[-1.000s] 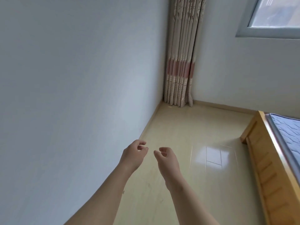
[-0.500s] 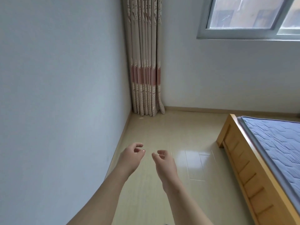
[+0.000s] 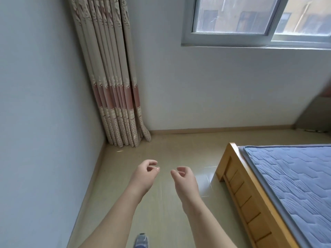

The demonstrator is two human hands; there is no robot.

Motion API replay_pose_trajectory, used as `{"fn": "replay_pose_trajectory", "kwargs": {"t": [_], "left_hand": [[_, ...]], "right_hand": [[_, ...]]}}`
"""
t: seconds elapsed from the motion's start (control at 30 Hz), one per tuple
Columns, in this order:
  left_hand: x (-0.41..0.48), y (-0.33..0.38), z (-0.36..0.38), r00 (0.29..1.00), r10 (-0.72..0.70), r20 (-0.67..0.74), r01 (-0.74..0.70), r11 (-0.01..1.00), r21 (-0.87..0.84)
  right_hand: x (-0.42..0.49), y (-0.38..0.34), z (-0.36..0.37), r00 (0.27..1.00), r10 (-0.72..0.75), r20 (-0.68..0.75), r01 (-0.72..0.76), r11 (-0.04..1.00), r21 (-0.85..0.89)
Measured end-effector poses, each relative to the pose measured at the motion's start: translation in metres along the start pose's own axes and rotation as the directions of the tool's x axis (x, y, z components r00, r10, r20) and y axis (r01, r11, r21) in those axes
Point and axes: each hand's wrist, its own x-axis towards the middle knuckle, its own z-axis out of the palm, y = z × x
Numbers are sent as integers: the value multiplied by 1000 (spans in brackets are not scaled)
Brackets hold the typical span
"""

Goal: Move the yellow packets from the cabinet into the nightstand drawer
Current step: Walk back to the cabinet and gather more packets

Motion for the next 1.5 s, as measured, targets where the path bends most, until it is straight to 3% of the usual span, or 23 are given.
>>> {"fn": "replay_pose_trajectory", "kwargs": {"t": [0.33, 0.5, 0.67, 1.1, 1.27, 1.5], "left_hand": [[277, 103, 45, 984, 113, 141, -122, 991, 55], [384, 152, 99, 946, 126, 298, -172, 976, 131], [482, 190, 173, 902, 112, 417, -202, 963, 177], [707, 342, 378, 817, 140, 560, -255, 958, 134], [788, 376, 464, 731, 134, 669, -324, 931, 167], [918, 459, 596, 561, 147, 815, -478, 861, 173]], "right_hand": [[254, -105, 4, 990, 0, -143, 6, 999, 41], [354, -131, -23, 966, 97, -238, -63, 987, 148], [462, -141, -66, 928, 182, -326, -113, 969, 220], [732, -225, -229, 889, 202, -410, -102, 962, 254], [824, -227, -281, 822, 275, -498, -112, 937, 332], [970, -254, -365, 676, 402, -618, -60, 866, 497]]}}
